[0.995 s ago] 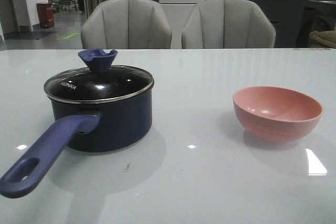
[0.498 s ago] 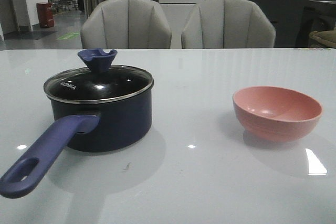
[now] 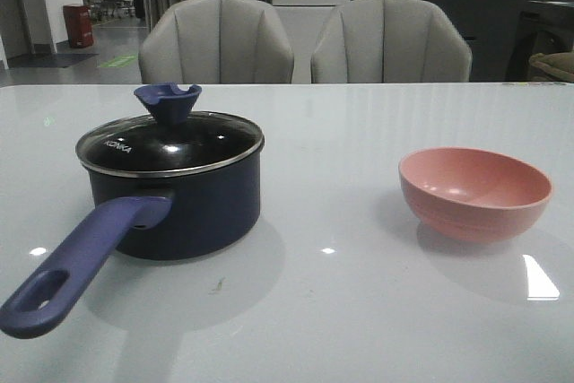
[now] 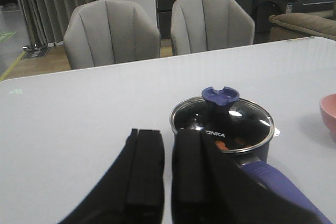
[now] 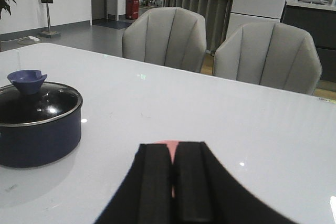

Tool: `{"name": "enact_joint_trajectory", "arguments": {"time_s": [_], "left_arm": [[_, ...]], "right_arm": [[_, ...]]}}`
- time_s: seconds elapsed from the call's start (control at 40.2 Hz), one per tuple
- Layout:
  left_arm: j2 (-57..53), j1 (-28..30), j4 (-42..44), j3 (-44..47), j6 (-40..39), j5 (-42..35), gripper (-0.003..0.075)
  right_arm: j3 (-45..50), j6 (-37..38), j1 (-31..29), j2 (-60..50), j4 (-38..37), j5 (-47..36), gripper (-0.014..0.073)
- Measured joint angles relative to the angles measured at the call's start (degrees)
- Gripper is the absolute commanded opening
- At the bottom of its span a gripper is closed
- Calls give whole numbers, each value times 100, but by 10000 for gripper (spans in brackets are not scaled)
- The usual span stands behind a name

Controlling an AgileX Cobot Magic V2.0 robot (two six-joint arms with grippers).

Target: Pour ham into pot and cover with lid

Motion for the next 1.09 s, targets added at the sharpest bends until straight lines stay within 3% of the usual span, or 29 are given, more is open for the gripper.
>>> {"name": "enact_joint_trajectory", "arguments": {"time_s": [0.373,0.622,1.095], "left_arm": [[-155,1264,-61,1391,-63,-1602,133],[-169,1362,-91,1801,-355,-2169,133],[-169,1362,43,1801,-495,-2111,133]], "right_arm": [[0,0,0,0,0,0,149],[0,0,0,0,0,0,149],[0,0,0,0,0,0,149]]}}
